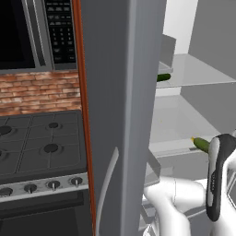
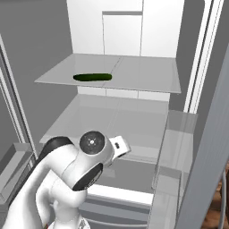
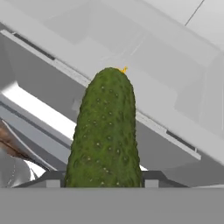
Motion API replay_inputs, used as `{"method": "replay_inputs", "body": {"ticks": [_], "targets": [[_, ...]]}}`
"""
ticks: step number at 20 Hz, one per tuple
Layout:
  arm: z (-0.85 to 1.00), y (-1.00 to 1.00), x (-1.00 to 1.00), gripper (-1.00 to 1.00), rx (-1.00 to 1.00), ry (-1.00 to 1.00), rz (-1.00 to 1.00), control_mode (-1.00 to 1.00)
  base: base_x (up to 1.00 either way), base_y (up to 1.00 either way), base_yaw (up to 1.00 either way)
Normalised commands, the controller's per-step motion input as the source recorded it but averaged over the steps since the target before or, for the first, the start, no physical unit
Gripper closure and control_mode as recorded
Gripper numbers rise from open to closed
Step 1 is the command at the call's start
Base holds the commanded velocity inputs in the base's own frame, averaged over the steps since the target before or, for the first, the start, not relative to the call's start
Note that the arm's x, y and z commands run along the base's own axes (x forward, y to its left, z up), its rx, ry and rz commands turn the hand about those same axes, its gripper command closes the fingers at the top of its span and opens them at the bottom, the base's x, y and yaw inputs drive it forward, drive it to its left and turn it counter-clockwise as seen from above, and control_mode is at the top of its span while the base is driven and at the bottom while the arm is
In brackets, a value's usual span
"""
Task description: Place one cucumber and one fish in each tupperware on the nearby counter, to pack two identical lunches.
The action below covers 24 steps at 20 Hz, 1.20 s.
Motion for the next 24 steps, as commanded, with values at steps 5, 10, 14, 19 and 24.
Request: {"method": "replay_inputs", "body": {"ticks": [5,10,14,19,24], "targets": [[0.89,0.14,-0.67,1.0,0.08,-0.03,-0.28,-1.0,0.0,0.0,0.0],[0.9,0.24,-0.54,1.0,0.02,0.07,-0.23,-1.0,0.0,0.0,0.0],[0.51,0.33,-0.33,1.0,0.0,0.14,-0.13,-1.0,0.0,0.0,0.0],[0.04,0.22,-0.03,1.0,0.01,0.01,-0.06,-1.0,0.0,0.0,0.0],[-0.06,0.03,-0.01,1.0,0.03,-0.01,0.0,-1.0,0.0,0.0,0.0]]}}
